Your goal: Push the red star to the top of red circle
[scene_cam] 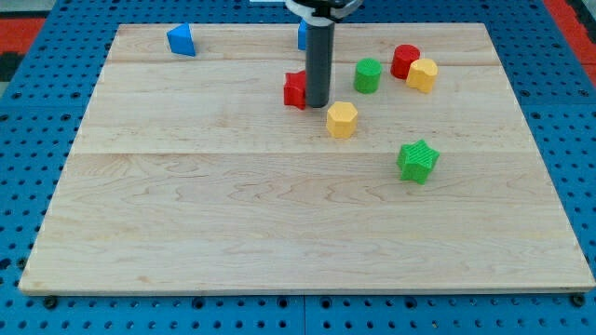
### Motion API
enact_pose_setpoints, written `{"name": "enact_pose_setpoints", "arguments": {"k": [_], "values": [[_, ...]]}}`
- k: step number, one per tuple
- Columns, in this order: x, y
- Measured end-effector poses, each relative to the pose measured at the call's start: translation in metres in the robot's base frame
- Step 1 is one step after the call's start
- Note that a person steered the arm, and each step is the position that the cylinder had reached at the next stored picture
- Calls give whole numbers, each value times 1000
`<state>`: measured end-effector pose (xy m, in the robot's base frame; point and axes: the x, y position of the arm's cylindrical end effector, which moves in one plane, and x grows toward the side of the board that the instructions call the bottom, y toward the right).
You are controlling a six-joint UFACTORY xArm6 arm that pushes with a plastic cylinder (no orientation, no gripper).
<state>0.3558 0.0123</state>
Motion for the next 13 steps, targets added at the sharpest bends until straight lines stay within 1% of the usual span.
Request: {"name": "enact_pose_setpoints", "arguments": {"k": [1, 2, 3, 4, 6, 7, 9, 10, 11, 12, 13], "values": [[-28, -46], [-36, -96], [-33, -142], [-58, -140], [-73, -36], [-74, -2], [-111, 61], [-120, 35], [-130, 39], [-122, 91], [-110, 105]]}}
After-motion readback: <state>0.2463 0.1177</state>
